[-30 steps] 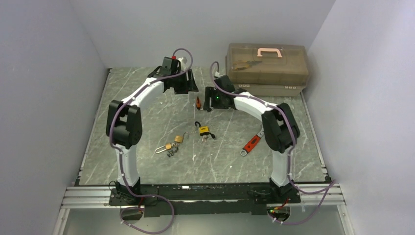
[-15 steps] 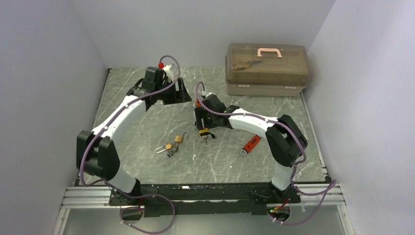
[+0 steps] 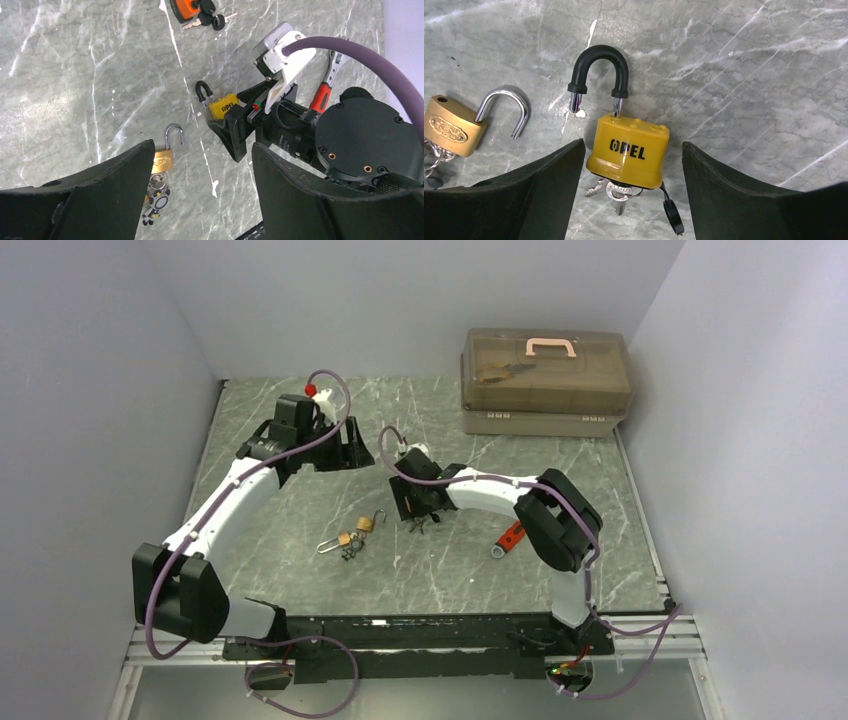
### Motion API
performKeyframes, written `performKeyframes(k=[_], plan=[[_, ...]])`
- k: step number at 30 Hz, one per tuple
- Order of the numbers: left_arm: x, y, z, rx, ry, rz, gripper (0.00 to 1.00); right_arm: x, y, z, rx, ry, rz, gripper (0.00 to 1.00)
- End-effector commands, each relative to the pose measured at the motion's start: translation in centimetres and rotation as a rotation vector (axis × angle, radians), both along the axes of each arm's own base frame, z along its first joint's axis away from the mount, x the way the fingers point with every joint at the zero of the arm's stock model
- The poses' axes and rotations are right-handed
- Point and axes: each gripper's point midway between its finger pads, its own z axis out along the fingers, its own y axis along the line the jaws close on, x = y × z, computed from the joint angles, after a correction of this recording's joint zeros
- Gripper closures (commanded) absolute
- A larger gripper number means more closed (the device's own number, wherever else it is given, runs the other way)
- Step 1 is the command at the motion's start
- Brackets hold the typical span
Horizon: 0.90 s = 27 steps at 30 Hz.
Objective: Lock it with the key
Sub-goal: Pick up the lock from the center of the board.
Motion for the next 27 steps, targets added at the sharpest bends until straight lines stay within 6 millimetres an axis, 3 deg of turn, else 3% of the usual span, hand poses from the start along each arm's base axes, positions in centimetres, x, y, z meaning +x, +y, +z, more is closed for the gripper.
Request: performKeyframes(k=[1, 3, 7, 12, 15, 19, 22, 27], plan=[[-0.5, 0.4, 0.4, -0.002, -0.019, -0.013, 0.23, 1.1, 0.5, 1.1, -0.031, -0.056, -0.003, 0.27], [-0.6, 0.4, 0.2, -0.003, -0.015, -0.012, 0.24, 1.1, 0.6, 1.0, -0.042, -0.060, 0.003, 0.31], [-0.8, 0.5, -0.1, -0.001, -0.005, -0.013, 0.24, 1.0, 0.3, 0.6, -0.058, -0.058, 0.001, 0.50], [-1.2, 0.2, 0.3, -0.002, -0.006, -0.055, 0.28, 1.3, -0.2, 2.1, -0.052, -0.106, 0.009, 0.82], [-1.8, -0.2, 0.6, -0.010, -0.005, -0.105, 0.32, 1.4, -0.2, 4.9, 0.007, -0.175, 0.040, 0.90], [-3.1, -1.5, 1.7, -0.072, -0.007, -0.207, 0.39, 0.6, 0.1, 10.1, 0.120, -0.288, 0.126, 0.93], [-4.0, -2.4, 3.3, -0.124, -0.029, -0.276, 0.42, -0.6, 0.0, 14.1, 0.196, -0.370, 0.205, 0.95], [-5.8, -3.7, 6.6, -0.218, -0.070, -0.387, 0.44, -3.2, 0.0, 18.7, 0.308, -0.457, 0.324, 0.96]])
